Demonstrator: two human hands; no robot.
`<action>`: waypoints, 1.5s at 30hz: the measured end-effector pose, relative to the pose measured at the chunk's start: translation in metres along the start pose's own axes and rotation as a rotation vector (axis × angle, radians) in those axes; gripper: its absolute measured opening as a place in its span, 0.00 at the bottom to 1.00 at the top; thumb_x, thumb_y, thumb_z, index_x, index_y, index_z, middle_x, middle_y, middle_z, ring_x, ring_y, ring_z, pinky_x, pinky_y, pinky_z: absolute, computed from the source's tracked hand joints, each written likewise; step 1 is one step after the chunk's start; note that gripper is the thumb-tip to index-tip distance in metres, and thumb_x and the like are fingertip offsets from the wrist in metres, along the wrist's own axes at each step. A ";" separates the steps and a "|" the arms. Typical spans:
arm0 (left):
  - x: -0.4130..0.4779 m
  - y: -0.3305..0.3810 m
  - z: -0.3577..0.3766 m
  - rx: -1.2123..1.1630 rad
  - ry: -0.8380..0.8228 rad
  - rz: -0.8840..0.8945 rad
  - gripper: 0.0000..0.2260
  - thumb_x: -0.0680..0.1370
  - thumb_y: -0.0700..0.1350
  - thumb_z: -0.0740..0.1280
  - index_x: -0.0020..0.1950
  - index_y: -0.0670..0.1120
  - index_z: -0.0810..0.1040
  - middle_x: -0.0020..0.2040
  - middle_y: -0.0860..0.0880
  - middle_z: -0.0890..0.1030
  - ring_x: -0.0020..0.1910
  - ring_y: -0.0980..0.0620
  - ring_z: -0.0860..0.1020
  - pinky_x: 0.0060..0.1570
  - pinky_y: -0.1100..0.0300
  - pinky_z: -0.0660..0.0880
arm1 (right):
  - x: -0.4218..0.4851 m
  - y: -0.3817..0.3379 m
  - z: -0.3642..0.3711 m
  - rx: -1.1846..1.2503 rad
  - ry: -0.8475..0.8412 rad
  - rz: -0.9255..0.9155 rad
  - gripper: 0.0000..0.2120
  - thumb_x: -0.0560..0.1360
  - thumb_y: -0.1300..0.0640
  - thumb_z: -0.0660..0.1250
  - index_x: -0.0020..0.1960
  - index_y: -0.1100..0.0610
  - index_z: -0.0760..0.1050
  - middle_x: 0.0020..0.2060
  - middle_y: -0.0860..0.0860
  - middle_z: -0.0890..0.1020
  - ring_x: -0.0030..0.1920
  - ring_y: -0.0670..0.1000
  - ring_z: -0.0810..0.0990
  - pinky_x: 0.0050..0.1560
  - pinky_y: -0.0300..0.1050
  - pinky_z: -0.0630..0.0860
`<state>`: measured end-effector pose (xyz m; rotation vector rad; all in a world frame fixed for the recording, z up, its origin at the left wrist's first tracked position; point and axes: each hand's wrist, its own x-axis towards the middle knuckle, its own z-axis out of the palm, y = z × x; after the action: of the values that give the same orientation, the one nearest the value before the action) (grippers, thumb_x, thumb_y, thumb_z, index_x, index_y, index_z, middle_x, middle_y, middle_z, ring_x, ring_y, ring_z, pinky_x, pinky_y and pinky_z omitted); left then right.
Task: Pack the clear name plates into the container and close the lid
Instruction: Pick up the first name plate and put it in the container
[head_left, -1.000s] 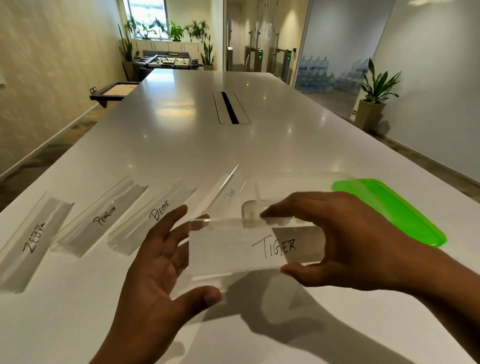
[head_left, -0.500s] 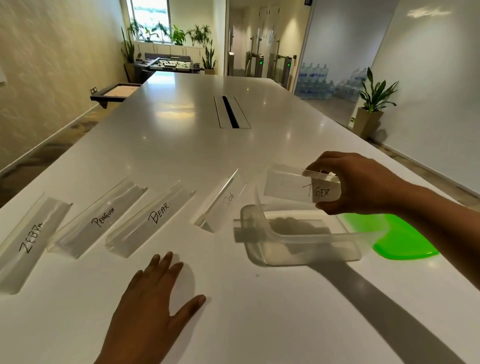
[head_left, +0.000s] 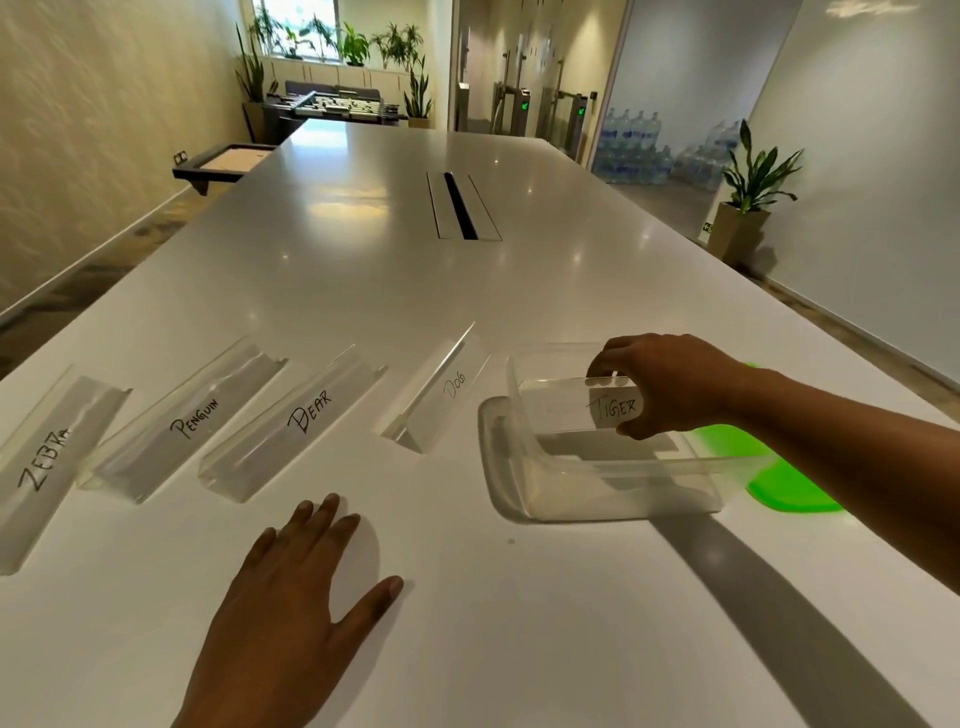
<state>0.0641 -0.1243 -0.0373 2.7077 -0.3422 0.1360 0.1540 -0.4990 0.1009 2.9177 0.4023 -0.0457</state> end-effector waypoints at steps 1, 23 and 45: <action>0.000 0.000 0.000 0.001 0.003 -0.001 0.45 0.66 0.78 0.40 0.74 0.55 0.65 0.77 0.55 0.59 0.77 0.55 0.56 0.75 0.53 0.52 | 0.002 -0.001 0.001 -0.004 -0.015 0.001 0.29 0.61 0.44 0.76 0.60 0.43 0.72 0.53 0.41 0.77 0.45 0.47 0.73 0.37 0.42 0.70; 0.005 -0.005 0.005 0.042 -0.021 0.011 0.44 0.68 0.78 0.43 0.70 0.51 0.72 0.74 0.51 0.67 0.74 0.49 0.65 0.72 0.46 0.59 | 0.021 -0.009 0.023 0.035 -0.138 -0.005 0.29 0.63 0.46 0.77 0.61 0.47 0.73 0.54 0.45 0.77 0.53 0.50 0.75 0.43 0.45 0.74; 0.002 -0.004 0.002 0.000 -0.018 0.012 0.43 0.68 0.77 0.44 0.73 0.53 0.67 0.76 0.54 0.62 0.76 0.55 0.58 0.74 0.51 0.54 | 0.021 0.000 0.022 0.246 -0.078 -0.016 0.26 0.64 0.48 0.79 0.60 0.50 0.76 0.49 0.43 0.77 0.51 0.47 0.76 0.51 0.43 0.75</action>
<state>0.0668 -0.1225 -0.0405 2.7083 -0.3634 0.1154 0.1741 -0.4981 0.0782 3.1410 0.4356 -0.2259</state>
